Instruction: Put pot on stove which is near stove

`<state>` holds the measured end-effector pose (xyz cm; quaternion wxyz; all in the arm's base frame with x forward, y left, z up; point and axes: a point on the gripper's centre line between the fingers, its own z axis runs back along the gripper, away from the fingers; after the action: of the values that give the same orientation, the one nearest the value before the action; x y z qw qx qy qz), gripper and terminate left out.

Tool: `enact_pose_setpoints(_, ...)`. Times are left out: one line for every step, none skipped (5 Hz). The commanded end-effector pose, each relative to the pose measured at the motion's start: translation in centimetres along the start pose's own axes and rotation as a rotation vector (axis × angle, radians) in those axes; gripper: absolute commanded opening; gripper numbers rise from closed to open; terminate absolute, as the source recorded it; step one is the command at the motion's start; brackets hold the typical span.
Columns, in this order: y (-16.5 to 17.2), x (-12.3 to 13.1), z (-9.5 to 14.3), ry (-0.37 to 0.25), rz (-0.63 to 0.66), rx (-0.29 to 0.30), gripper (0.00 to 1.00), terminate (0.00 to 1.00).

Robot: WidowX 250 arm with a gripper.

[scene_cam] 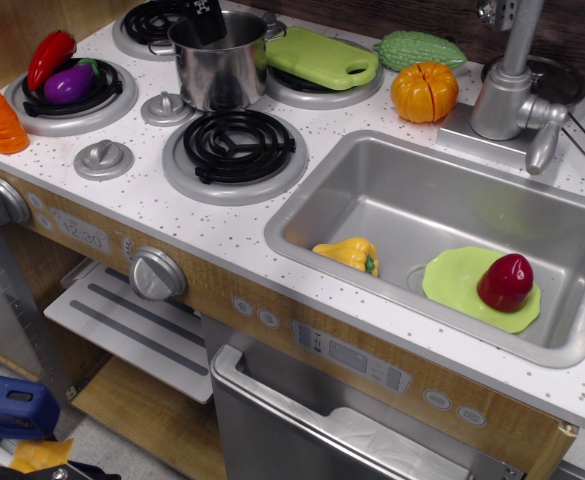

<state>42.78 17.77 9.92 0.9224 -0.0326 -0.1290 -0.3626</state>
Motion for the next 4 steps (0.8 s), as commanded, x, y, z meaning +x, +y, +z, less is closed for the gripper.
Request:
enact_pose_setpoints(0.0, 0.0, 0.0, 0.0, 0.0, 0.0, 1.0, 0.0)
enact_pose_setpoints(0.4, -0.1, -0.2, -0.037, -0.019, -0.064, 1.0, 0.0)
enact_pose_setpoints(1.0, -0.4, -0.6, -0.098, -0.006, -0.141, 1.0, 0.0)
enact_pose_setpoints(1.2, -0.5, -0.9, -0.126, 0.004, -0.167, 1.0, 0.0)
